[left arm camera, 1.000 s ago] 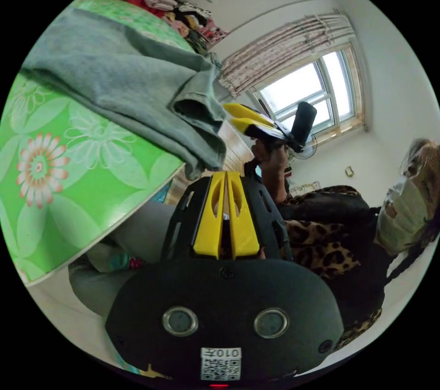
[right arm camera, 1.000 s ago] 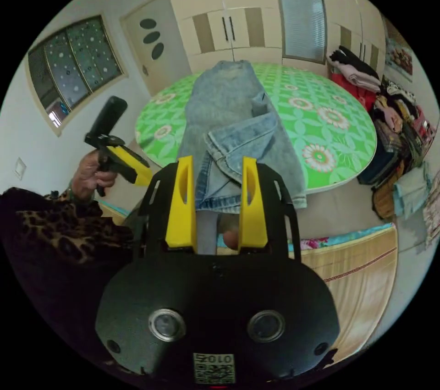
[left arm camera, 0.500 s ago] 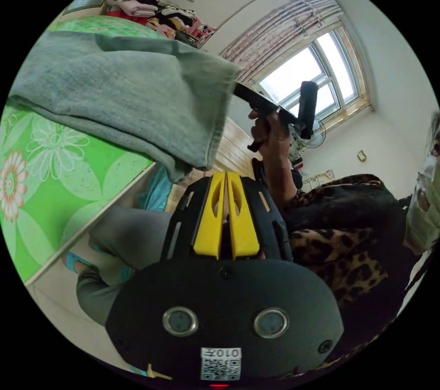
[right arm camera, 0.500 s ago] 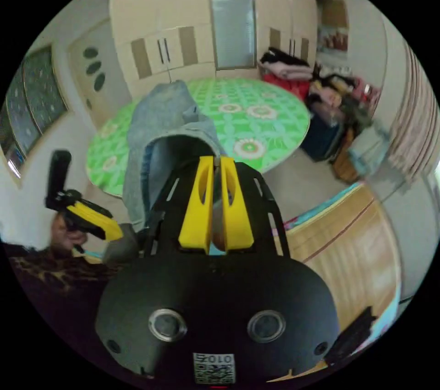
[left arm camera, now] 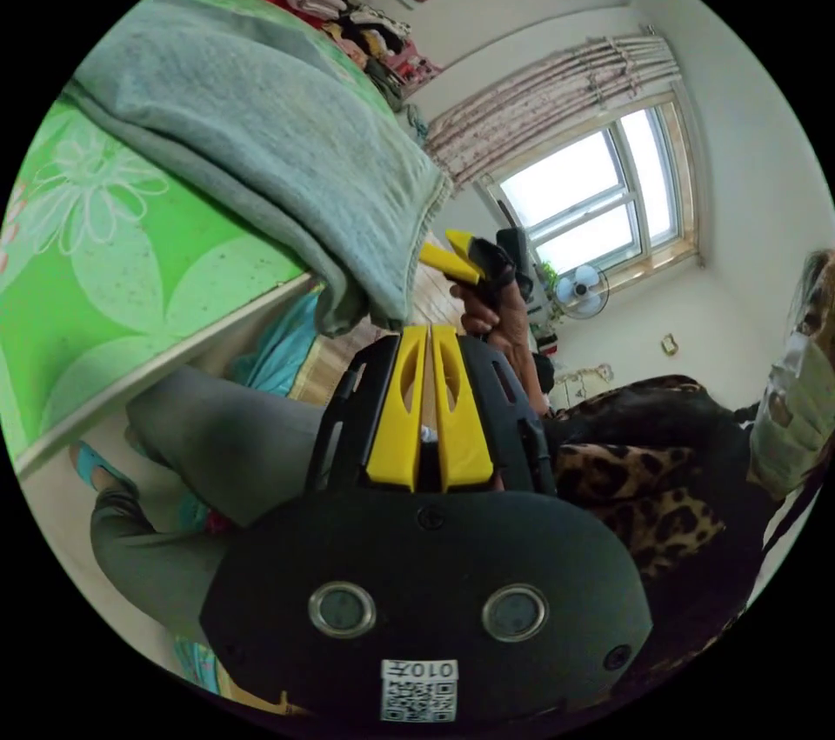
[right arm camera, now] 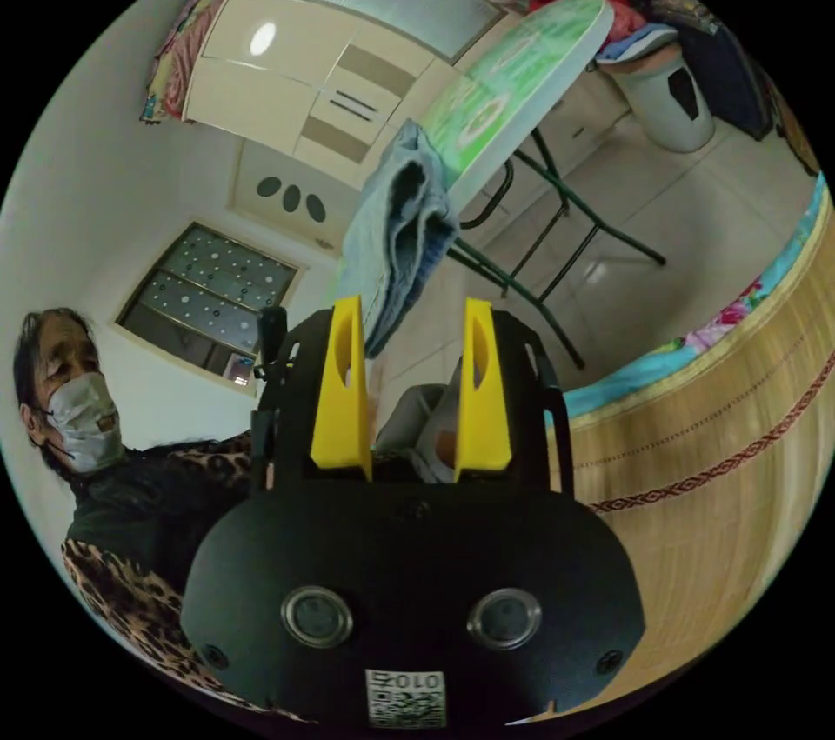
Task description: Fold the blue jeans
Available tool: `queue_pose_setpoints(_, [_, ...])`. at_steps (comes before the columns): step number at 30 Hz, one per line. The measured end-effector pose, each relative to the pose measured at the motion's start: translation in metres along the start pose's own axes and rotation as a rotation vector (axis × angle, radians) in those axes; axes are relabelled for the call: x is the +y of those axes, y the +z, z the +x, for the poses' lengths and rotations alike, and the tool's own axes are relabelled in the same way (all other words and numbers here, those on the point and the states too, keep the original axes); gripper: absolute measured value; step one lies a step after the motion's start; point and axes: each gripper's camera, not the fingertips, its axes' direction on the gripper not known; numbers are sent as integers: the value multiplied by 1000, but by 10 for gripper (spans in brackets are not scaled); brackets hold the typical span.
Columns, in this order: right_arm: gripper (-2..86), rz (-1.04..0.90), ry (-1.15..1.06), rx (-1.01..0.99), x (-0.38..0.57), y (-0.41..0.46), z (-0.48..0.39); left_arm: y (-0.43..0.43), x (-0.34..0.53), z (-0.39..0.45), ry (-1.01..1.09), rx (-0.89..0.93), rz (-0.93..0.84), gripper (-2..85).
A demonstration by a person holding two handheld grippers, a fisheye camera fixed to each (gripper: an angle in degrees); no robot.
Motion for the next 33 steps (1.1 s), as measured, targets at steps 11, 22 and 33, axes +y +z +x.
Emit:
queue_pose_setpoints(11, [206,-92,120,-301,7,52,38,-24,52,-53,-93,-92,145,26])
queue_pose_setpoints(22, [52,8,172,-556,23,41,15,-27,69,-92,-67,-88,235,9])
queue_pose_setpoints(33, [68,22,204,-490,41,61,-29,-11,59,-117,39,-53,256,-1])
